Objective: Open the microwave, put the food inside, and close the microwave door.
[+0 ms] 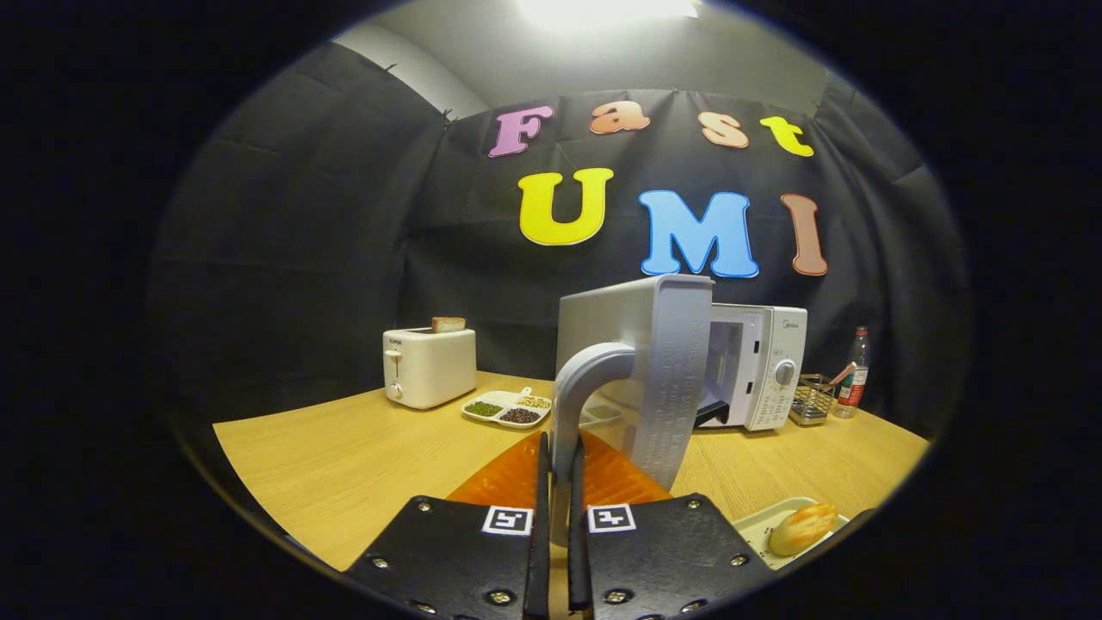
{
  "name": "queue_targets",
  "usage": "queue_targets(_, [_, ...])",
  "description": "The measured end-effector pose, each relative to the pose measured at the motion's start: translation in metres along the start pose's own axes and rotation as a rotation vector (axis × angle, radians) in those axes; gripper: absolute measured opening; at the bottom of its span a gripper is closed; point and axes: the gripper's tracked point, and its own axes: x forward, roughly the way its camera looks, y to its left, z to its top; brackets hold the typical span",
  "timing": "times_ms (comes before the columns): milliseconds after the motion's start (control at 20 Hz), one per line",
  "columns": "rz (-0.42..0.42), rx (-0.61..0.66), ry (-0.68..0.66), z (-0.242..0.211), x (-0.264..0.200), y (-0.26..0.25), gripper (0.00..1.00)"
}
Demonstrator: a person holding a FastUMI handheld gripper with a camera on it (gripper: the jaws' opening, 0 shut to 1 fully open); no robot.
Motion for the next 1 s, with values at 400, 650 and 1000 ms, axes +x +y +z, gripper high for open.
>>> queue_targets(400, [-0.172, -0.047, -0.059, 0.002, 0.008, 0.048, 0.1])
queue_targets(650, [-0.158, -0.021, -0.032, 0.004, 0.005, 0.049, 0.17])
queue_targets(1000, [-0.011, -0.067, 0.044, -0.002, -0.009, 0.047, 0.74])
